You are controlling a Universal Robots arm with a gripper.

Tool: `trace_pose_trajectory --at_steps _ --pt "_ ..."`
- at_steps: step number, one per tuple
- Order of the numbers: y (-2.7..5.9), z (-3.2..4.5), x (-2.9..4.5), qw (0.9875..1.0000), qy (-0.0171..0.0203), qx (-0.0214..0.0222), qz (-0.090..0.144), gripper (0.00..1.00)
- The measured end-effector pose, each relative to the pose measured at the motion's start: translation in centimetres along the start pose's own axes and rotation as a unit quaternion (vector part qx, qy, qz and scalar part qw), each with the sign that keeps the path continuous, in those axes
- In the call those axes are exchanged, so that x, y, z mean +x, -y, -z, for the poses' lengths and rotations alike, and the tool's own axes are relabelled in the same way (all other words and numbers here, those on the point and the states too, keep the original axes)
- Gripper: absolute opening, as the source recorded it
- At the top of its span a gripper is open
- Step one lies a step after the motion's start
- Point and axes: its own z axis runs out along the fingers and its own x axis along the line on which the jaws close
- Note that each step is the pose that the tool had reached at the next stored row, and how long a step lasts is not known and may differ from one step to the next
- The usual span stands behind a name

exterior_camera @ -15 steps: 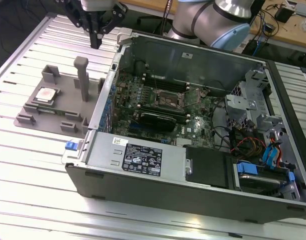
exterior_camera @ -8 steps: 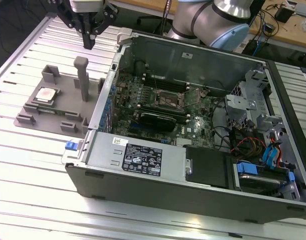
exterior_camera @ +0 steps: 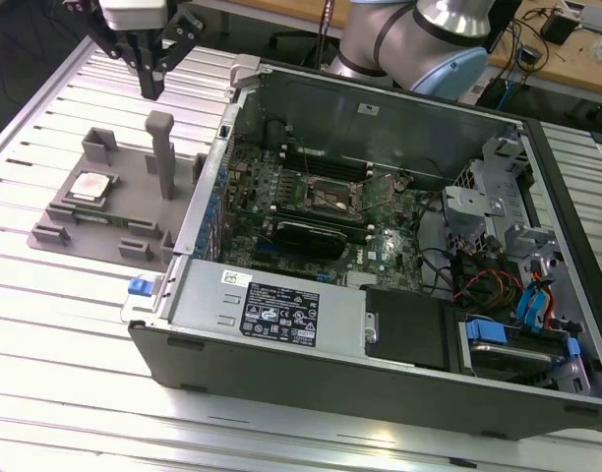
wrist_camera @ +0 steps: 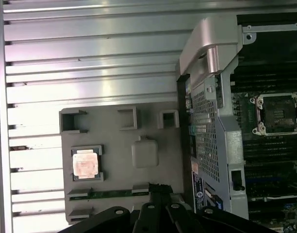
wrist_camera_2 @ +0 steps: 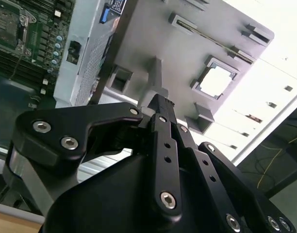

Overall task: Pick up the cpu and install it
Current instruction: 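Reach for the cpu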

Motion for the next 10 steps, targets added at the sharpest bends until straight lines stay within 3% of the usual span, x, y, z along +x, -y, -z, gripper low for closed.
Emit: trace_pose_trajectory --at_steps 10 --pt "0.25 -0.98 2.78 1.0 0.0 0.0 0.0 0.11"
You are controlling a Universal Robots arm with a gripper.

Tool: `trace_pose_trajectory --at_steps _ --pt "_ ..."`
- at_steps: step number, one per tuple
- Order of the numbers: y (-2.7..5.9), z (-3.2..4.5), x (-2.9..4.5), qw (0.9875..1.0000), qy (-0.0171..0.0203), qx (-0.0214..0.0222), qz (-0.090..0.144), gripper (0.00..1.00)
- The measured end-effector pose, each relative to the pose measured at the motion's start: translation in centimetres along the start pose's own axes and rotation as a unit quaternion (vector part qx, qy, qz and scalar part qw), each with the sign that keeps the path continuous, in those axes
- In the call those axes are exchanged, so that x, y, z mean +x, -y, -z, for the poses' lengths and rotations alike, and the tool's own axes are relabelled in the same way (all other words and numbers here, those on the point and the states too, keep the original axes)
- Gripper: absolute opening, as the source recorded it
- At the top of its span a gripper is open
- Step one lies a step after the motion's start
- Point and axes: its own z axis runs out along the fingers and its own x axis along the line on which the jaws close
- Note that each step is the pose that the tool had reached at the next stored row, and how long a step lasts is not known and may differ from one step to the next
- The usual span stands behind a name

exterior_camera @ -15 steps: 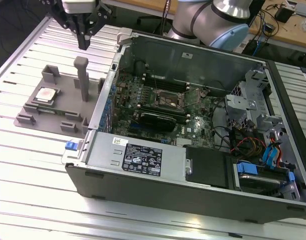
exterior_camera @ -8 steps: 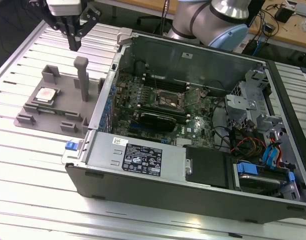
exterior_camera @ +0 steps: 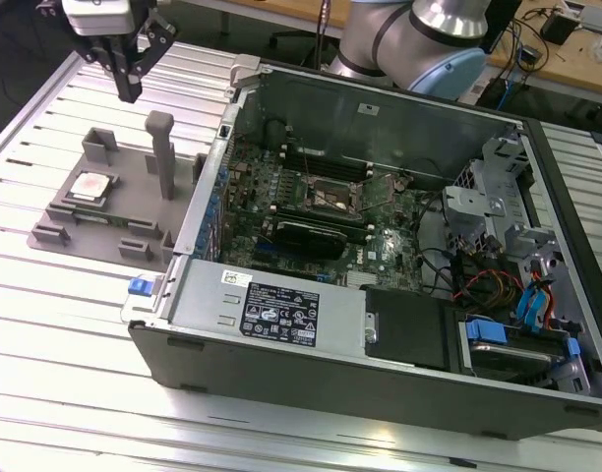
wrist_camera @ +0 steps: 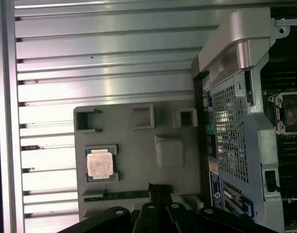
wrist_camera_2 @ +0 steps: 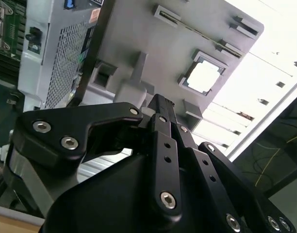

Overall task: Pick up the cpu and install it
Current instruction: 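Reach for the cpu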

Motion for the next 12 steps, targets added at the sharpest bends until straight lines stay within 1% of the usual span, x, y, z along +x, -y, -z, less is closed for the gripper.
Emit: trace_pose_trajectory --at_steps 3,6,12 --pt "0.06 -0.26 0.65 1.0 0.0 0.0 0.0 0.11" --pt "0.14 -0.64 1.56 1.0 0.0 0.0 0.0 0.11" --pt "0.25 -1.17 2.7 1.0 0.0 0.0 0.0 0.11"
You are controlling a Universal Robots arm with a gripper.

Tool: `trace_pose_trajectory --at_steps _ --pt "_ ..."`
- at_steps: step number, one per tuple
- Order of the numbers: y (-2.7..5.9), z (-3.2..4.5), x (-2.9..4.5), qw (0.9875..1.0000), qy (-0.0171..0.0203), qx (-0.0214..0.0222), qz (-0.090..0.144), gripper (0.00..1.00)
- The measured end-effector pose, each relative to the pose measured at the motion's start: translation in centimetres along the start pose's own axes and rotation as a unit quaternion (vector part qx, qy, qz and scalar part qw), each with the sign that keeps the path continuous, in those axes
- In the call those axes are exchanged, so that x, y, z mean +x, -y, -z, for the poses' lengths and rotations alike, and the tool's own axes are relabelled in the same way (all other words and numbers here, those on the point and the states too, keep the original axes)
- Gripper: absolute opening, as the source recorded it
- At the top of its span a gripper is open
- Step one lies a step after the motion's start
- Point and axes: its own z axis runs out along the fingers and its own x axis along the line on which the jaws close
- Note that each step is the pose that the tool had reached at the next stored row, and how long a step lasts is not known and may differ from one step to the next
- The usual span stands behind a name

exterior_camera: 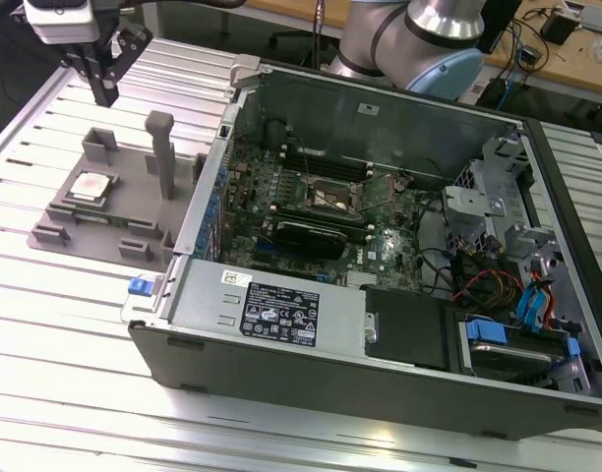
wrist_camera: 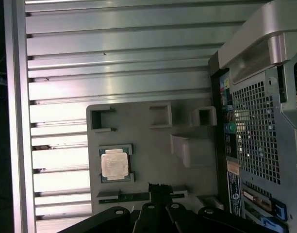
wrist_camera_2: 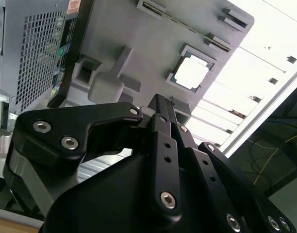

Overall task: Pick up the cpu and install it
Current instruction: 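Reach for the cpu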

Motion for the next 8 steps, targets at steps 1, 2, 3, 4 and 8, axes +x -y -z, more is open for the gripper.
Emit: trace_pose_trajectory --at_steps 1,2,3,4,8 --pt "0.01 -0.07 0.13 1.0 0.0 0.0 0.0 0.11" --pt "0.04 -0.19 0.35 1.0 0.0 0.0 0.0 0.11" --pt "0.07 -0.35 0.62 1.0 0.0 0.0 0.0 0.11" --pt "0.1 -0.51 0.82 1.0 0.0 0.0 0.0 0.11" --pt "0.33 -0.99 1.2 1.0 0.0 0.0 0.0 0.11"
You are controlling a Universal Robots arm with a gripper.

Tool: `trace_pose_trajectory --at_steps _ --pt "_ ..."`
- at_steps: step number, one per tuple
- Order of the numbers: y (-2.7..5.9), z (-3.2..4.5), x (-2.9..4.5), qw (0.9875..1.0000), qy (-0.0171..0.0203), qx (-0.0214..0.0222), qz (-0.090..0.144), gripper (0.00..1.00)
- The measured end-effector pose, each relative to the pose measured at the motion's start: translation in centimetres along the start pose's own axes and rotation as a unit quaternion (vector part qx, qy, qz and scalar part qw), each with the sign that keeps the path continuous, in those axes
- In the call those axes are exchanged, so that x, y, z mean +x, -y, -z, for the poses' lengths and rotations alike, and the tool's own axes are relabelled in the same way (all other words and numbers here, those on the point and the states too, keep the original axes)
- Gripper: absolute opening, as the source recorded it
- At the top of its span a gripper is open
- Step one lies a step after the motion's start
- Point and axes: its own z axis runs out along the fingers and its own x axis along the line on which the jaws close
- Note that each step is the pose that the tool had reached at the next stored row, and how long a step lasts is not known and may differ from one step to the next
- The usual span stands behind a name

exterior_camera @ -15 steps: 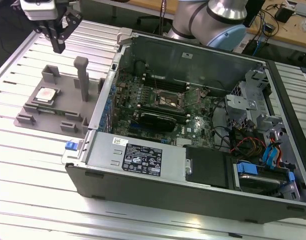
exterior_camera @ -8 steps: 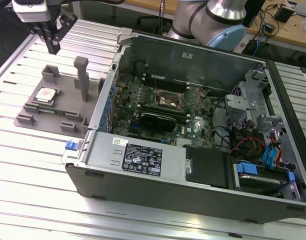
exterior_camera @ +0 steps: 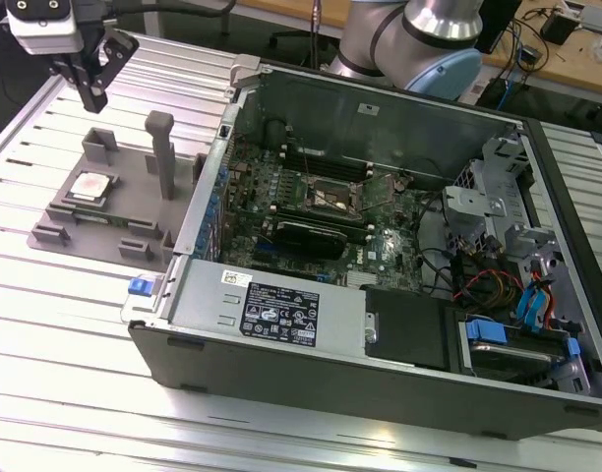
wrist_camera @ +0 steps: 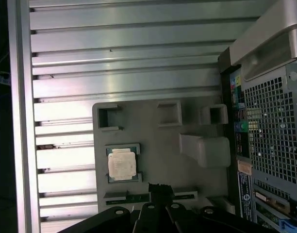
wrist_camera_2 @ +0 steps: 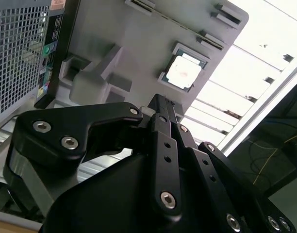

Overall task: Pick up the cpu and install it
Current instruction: 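Reach for the cpu, then pick up the cpu and move it towards the insertion slot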

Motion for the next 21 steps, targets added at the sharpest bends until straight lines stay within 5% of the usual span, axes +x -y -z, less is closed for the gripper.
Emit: trace_pose_trajectory --at_steps 13,21 --pt "0.4 -1.65 0.78 1.0 0.0 0.0 0.0 0.11" --pt "0.42 -1.74 1.02 1.0 0.0 0.0 0.0 0.11"
